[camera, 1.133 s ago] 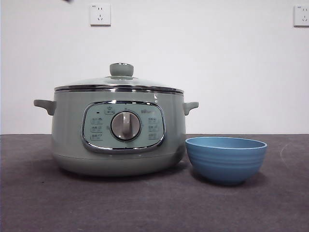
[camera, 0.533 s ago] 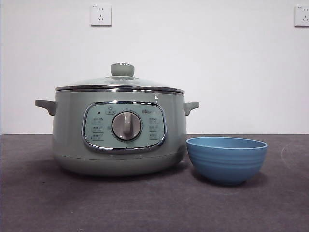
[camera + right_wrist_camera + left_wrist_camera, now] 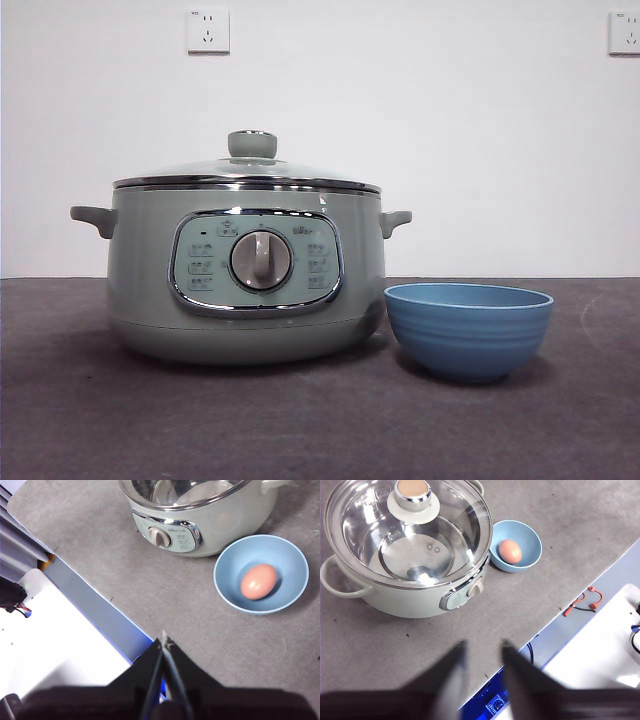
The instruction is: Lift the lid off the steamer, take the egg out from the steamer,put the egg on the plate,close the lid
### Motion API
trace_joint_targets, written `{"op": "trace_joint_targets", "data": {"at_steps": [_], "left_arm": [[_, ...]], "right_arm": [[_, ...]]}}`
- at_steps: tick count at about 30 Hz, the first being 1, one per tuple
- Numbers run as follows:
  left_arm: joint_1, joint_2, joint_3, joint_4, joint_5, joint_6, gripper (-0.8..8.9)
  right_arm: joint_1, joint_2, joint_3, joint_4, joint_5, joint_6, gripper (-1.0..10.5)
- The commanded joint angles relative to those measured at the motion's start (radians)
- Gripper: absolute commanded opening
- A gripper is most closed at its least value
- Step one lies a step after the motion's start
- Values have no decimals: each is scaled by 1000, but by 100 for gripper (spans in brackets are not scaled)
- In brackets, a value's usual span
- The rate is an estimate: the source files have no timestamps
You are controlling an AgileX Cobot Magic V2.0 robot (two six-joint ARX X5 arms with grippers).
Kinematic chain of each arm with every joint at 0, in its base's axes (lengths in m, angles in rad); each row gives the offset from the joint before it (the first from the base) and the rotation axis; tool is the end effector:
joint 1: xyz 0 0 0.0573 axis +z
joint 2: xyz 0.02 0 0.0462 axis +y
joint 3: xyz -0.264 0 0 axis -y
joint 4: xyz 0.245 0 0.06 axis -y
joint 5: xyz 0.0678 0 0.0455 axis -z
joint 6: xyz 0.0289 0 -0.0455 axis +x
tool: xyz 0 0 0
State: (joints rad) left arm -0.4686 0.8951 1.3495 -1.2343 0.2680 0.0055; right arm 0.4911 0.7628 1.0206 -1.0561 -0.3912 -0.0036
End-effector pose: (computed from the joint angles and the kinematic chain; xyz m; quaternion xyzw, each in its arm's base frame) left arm 0.1007 -0.0595 0.4037 0.0404 0.3773 -0.3340 0.8628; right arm 0.0977 0.0648 0.3387 -0.0209 0.3874 0.3941 0.8331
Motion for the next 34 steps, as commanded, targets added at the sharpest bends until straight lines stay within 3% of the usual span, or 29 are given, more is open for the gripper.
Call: {"op": "trace_joint_targets", "data": {"at_steps": [1,18,21,26,31,34], "left_arm": [[-3,-1,-6,3,-1,-9,-4],[-3,-1,-6,6,-6,0,-5],[-3,-1,-6,67,-68,27,-4],[89,-42,-23,354,-152,185,-4],[328,-171,-197,708,12,246,-4],[421,-285,-386,913,19,246,-4]], "right_arm": [[2,-2,0,0,1,6,2],[1,-2,0,0,2,6,2],[1,-2,0,0,2,6,2],[1,-2,0,0,2,6,2],[1,-2,0,0,5,6,2],[1,-2,0,0,4,6,2]]}}
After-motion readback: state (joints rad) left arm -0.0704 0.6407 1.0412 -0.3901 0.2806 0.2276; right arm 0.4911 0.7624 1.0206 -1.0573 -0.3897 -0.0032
